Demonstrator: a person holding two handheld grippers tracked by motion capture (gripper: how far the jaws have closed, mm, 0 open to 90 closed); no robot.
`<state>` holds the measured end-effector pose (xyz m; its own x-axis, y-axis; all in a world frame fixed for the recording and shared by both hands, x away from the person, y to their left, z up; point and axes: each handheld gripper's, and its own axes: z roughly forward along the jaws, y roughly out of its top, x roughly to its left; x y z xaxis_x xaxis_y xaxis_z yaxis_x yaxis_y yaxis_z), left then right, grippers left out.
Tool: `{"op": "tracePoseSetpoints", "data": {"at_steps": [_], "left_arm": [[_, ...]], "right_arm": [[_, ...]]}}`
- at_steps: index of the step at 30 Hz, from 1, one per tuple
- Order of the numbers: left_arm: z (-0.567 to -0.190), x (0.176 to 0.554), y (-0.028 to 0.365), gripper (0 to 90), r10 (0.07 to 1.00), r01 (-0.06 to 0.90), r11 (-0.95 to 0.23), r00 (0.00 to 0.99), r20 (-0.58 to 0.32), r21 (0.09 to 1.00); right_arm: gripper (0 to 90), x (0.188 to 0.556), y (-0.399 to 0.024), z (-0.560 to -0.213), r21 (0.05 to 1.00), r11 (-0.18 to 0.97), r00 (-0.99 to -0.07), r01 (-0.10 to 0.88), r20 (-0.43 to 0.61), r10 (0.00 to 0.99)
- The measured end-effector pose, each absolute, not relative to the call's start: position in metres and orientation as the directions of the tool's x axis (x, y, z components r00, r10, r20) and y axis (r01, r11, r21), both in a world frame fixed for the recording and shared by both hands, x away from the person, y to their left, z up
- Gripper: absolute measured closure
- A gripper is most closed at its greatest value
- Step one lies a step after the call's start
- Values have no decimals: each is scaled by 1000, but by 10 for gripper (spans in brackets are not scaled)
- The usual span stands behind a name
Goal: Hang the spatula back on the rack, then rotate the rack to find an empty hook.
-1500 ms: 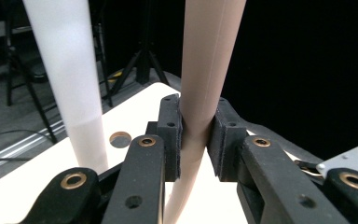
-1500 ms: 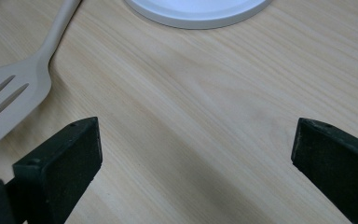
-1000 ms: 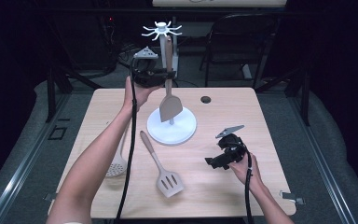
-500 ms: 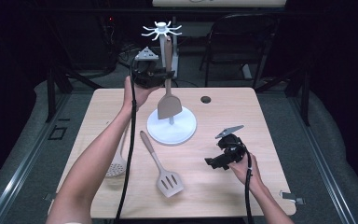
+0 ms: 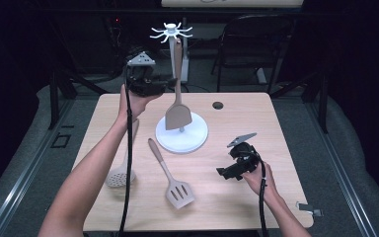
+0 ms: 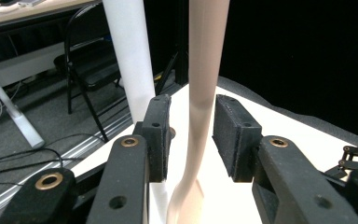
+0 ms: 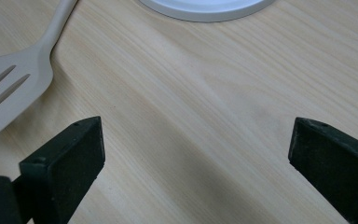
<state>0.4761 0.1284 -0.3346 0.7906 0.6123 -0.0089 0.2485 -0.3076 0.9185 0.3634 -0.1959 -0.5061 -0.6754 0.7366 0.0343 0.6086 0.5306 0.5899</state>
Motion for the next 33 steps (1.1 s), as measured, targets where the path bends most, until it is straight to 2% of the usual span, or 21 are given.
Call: {"op": "tracePoseSetpoints", "data": {"at_steps": [6,18,33], "left_arm": [[-328,469,136,668,609,229,-303,793,4,925],[-308,461,140,828,649,205,-318,759,55,926],[-264,453,137,871,643,117,-287,759,100,951]], "right_arm": [[34,364,-195,-508,587,535,-679,608,36,733],[35,365,-194,-512,572,553,-685,606,21,729],[41,364,-193,-513,550,580,-691,601,-7,723]]}}
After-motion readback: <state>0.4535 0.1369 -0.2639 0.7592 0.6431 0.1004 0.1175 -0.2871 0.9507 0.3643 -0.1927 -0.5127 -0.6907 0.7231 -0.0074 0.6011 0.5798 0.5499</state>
